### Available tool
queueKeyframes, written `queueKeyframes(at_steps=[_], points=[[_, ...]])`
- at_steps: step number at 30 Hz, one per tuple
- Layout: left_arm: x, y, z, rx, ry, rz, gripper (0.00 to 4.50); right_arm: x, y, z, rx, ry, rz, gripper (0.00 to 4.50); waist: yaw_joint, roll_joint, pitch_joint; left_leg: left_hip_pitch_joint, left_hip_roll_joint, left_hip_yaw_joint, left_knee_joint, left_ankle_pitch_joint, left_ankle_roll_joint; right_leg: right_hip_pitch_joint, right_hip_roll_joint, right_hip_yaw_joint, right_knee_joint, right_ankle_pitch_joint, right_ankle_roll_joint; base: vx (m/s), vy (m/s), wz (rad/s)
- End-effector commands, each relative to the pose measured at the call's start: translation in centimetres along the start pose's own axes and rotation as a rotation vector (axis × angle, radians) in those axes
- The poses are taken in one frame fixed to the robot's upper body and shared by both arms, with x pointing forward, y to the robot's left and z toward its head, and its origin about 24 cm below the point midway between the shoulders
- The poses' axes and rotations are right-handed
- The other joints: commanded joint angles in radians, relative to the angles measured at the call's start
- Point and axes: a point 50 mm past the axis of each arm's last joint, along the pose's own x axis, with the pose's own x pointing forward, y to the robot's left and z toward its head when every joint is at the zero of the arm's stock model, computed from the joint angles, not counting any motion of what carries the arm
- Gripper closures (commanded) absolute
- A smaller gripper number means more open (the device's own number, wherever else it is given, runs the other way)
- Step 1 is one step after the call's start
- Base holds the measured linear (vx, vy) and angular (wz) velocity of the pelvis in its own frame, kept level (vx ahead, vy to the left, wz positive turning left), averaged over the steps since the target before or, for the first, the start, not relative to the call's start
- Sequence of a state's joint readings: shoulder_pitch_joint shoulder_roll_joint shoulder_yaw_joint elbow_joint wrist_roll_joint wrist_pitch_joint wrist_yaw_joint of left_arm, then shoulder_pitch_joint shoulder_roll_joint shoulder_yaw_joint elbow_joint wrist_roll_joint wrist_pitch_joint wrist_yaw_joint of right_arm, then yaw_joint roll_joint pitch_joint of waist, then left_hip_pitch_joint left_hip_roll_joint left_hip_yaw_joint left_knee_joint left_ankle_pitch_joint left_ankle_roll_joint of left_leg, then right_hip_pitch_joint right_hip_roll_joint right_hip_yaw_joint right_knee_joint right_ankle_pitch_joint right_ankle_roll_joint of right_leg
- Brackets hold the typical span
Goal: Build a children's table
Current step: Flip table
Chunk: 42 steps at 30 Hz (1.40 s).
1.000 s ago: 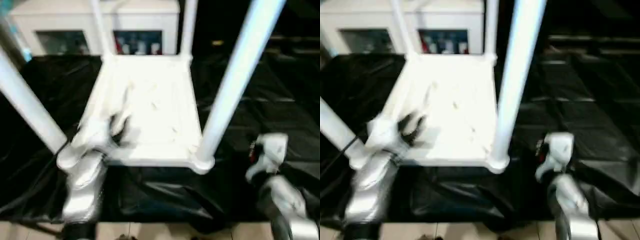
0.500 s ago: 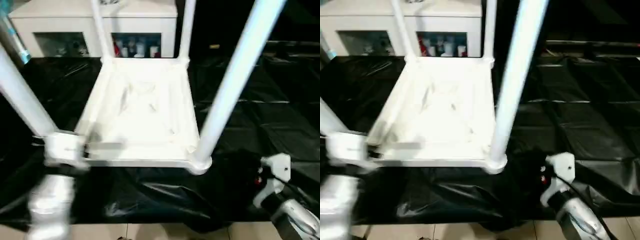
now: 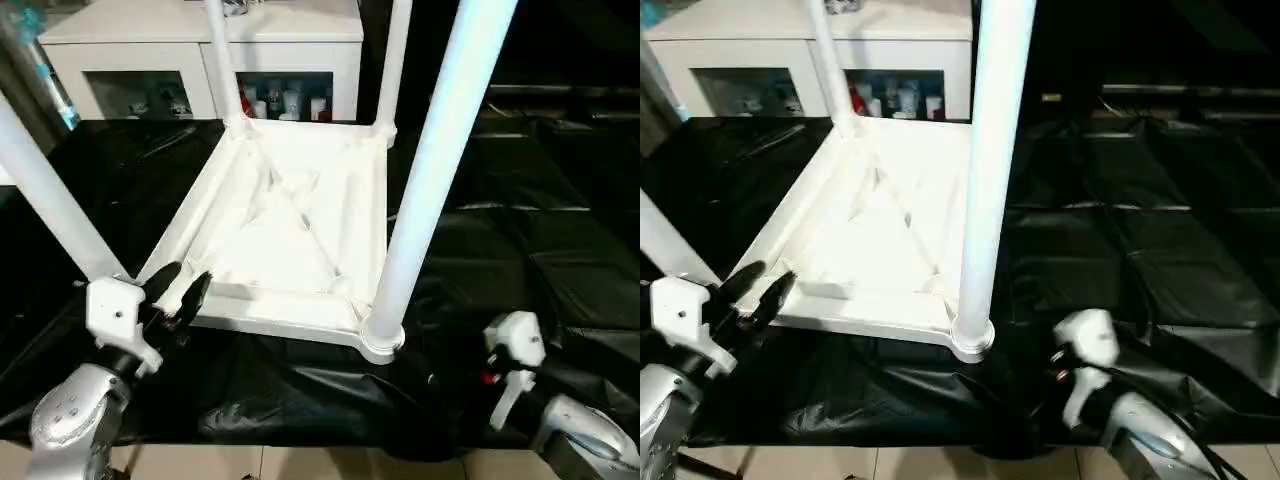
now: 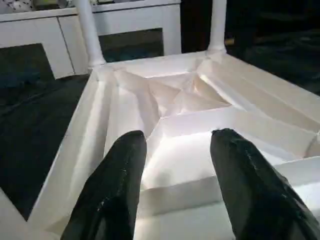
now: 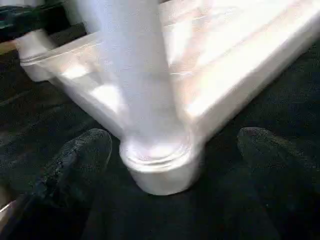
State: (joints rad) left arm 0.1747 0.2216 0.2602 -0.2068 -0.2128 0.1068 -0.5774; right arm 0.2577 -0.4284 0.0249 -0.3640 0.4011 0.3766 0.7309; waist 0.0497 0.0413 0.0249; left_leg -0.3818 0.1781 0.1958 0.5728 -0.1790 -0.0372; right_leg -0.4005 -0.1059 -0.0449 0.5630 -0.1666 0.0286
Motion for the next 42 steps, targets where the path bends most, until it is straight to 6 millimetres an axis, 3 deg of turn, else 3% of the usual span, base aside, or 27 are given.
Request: queueKeyframes(at_steps=[1,2,3,4,5,6,8,9,11,13,15,17,20,21,23,24,25,26,27,30,33,34,38,40,42], points=[[-0.6,0.2,-0.2,-0.03,0.022,-0.022,2.12,0.0,0.4,0.5,-0.007,0.005,0.072,0.0,0.003,-0.014,-0.031,0.008,0.047,-0.028,-0.083,-0.387,0.035,0.029,-0.026,0.027,-0.07,-0.366,-0.094,0.0,0.0,0.0],[-1.6,0.2,-0.5,-0.069,0.059,-0.067,2.12,-0.2,0.2,0.7,-0.011,0.026,0.117,0.0,0.002,-0.012,-0.032,0.012,0.046,-0.026,-0.081,-0.393,0.033,0.025,-0.026,0.027,-0.073,-0.385,-0.091,0.0,0.0,0.0],[-3.0,0.5,-0.9,-0.094,0.106,-0.093,2.12,0.0,-0.6,1.1,-0.02,0.016,0.122,0.0,0.003,-0.03,-0.037,0.013,0.046,-0.026,-0.076,-0.382,0.036,0.028,-0.029,0.027,-0.072,-0.385,-0.092,0.0,0.0,0.0],[-3.3,0.6,-0.9,-0.099,0.116,-0.096,2.12,0.1,-0.8,1.2,-0.023,0.011,0.122,0.0,-0.004,-0.017,-0.032,-0.001,0.044,-0.033,-0.086,-0.375,0.036,0.031,-0.029,0.026,-0.067,-0.403,-0.094,0.0,0.0,0.0],[-3.5,0.7,-0.9,-0.103,0.124,-0.098,2.12,0.2,-0.9,1.3,-0.025,0.008,0.121,0.0,-0.006,-0.014,-0.032,0.014,0.047,-0.03,-0.082,-0.408,0.022,0.017,-0.023,0.027,-0.075,-0.428,-0.087,0.0,0.0,0.0],[-4.0,1.3,-1.0,-0.085,0.136,-0.068,2.12,0.7,-1.3,1.6,-0.044,-0.001,0.111,0.0,-0.006,-0.023,-0.03,0.023,0.047,-0.028,-0.081,-0.438,0.01,0.01,-0.02,0.03,-0.082,-0.429,-0.089,0.0,0.0,0.0],[-5.3,3.6,-1.1,-0.043,0.16,0.084,2.12,2.2,-2.4,2.2,-0.092,-0.034,0.054,0.0,-0.005,-0.028,-0.03,0.021,0.047,-0.033,-0.084,-0.467,-0.011,0.011,-0.019,0.03,-0.075,-0.433,-0.095,0.0,0.0,0.0],[-5.6,4.5,-1.0,-0.026,0.161,0.138,2.12,2.8,-2.7,2.4,-0.099,-0.048,0.037,0.0,-0.009,-0.026,-0.028,0.025,0.041,-0.034,-0.082,-0.489,-0.024,0.006,-0.017,0.028,-0.077,-0.45,-0.096,0.0,0.0,0.0],[-5.8,4.9,-1.0,-0.018,0.16,0.165,2.12,3.1,-2.9,2.5,-0.099,-0.056,0.029,0.0,-0.009,-0.026,-0.029,0.024,0.041,-0.038,-0.085,-0.492,-0.033,0.013,-0.018,0.028,-0.077,-0.456,-0.085,0.0,0.0,0.0],[-6.2,5.5,-0.9,-0.019,0.165,0.213,2.12,3.5,-2.8,2.5,-0.085,-0.063,0.046,0.0,0.0,-0.024,-0.027,0.037,0.043,-0.035,-0.083,-0.526,-0.039,0.004,-0.012,0.032,-0.081,-0.427,-0.091,0.0,0.0,0.0],[-6.8,6.3,-0.5,-0.041,0.175,0.252,2.12,4.3,-2.4,2.4,-0.057,-0.067,0.102,0.0,0.005,-0.024,-0.028,0.031,0.043,-0.04,-0.088,-0.527,-0.041,0.014,-0.014,0.031,-0.074,-0.419,-0.094,0.0,0.0,0.0],[-6.6,6.5,-0.1,-0.052,0.166,0.246,2.12,4.8,-2.2,2.3,-0.038,-0.071,0.132,0.0,0.013,-0.02,-0.031,0.033,0.044,-0.041,-0.088,-0.514,-0.04,0.013,-0.014,0.032,-0.068,-0.382,-0.105,0.0,0.0,0.0],[-4.5,6.4,0.9,-0.061,0.115,0.188,2.12,5.7,-2.0,1.9,-0.025,-0.073,0.154,0.0,0.02,-0.008,-0.031,0.039,0.045,-0.041,-0.089,-0.517,-0.052,0.012,-0.014,0.033,-0.067,-0.354,-0.124,0.0,0.0,0.0],[-3.6,6.4,0.9,-0.049,0.11,0.173,2.12,6.1,-2.3,1.8,-0.024,-0.079,0.135,0.0,0.022,-0.008,-0.032,0.044,0.043,-0.038,-0.086,-0.513,-0.056,0.01,-0.014,0.033,-0.068,-0.338,-0.135,0.0,0.0,0.0],[-1.4,6.2,0.8,-0.024,0.113,0.131,2.12,6.9,-3.2,1.6,-0.033,-0.087,0.037,0.0,0.028,0.001,-0.031,0.042,0.04,-0.04,-0.088,-0.507,-0.066,0.013,-0.014,0.032,-0.064,-0.333,-0.136,0.0,0.0,0.0],[-1.0,6.1,0.8,-0.021,0.111,0.123,2.12,7.0,-3.4,1.6,-0.032,-0.084,0.011,0.0,0.029,-0.004,-0.033,0.041,0.04,-0.041,-0.088,-0.489,-0.073,0.019,-0.016,0.032,-0.06,-0.32,-0.135,0.0,0.0,0.0],[-0.5,6.0,0.9,-0.031,0.101,0.119,2.12,7.1,-3.8,1.6,-0.038,-0.086,-0.023,0.0,0.034,-0.003,-0.038,0.036,0.039,-0.042,-0.086,-0.453,-0.07,0.028,-0.019,0.034,-0.053,-0.287,-0.139,0.0,0.0,0.0],[0.5,5.9,0.9,-0.045,0.087,0.114,2.12,7.2,-4.4,1.6,-0.04,-0.094,-0.076,0.0,0.036,-0.003,-0.036,0.036,0.04,-0.039,-0.086,-0.446,-0.069,0.024,-0.019,0.035,-0.054,-0.284,-0.142,0.0,0.0,0.0],[1.1,5.7,0.9,-0.06,0.081,0.099,2.12,7.2,-4.8,1.6,-0.031,-0.1,-0.115,0.0,0.038,0.005,-0.037,0.041,0.036,-0.037,-0.083,-0.452,-0.07,0.021,-0.019,0.035,-0.054,-0.293,-0.151,0.0,0.0,0.0],[2.6,5.0,0.6,-0.057,0.1,0.061,2.12,6.5,-5.9,1.9,-0.008,-0.133,-0.183,0.0,0.043,-0.01,-0.037,0.036,0.038,-0.038,-0.082,-0.439,-0.06,0.027,-0.022,0.035,-0.052,-0.305,-0.149,0.0,0.0,0.0],[3.4,4.5,0.2,-0.042,0.122,0.069,2.12,5.2,-6.9,1.9,-0.014,-0.146,-0.247,0.0,0.047,-0.009,-0.034,0.035,0.039,-0.038,-0.084,-0.433,-0.053,0.027,-0.025,0.035,-0.056,-0.347,-0.134,0.0,0.0,0.0],[3.6,4.3,0.2,-0.054,0.118,0.066,2.12,4.9,-7.2,1.9,-0.016,-0.145,-0.261,0.0,0.048,-0.016,-0.035,0.033,0.04,-0.038,-0.084,-0.425,-0.051,0.03,-0.027,0.035,-0.056,-0.358,-0.131,0.0,0.0,0.0],[4.2,3.8,-0.6,-0.041,0.15,0.068,2.12,3.5,-8.4,1.7,-0.018,-0.143,-0.321,0.0,0.047,-0.016,-0.034,0.031,0.038,-0.038,-0.082,-0.418,-0.042,0.028,-0.026,0.033,-0.061,-0.385,-0.124,0.0,0.0,0.0],[4.7,3.6,-0.9,-0.044,0.155,0.078,2.12,2.8,-8.6,1.8,-0.031,-0.137,-0.317,0.0,0.046,-0.01,-0.035,0.034,0.038,-0.037,-0.08,-0.42,-0.04,0.026,-0.024,0.034,-0.063,-0.389,-0.122,0.0,0.0,0.0],[4.9,3.6,-0.9,-0.044,0.148,0.093,2.12,2.6,-8.6,1.9,-0.035,-0.139,-0.304,0.0,0.046,-0.014,-0.035,0.029,0.038,-0.038,-0.08,-0.413,-0.036,0.03,-0.024,0.032,-0.062,-0.375,-0.124,0.0,0.0,0.0]])
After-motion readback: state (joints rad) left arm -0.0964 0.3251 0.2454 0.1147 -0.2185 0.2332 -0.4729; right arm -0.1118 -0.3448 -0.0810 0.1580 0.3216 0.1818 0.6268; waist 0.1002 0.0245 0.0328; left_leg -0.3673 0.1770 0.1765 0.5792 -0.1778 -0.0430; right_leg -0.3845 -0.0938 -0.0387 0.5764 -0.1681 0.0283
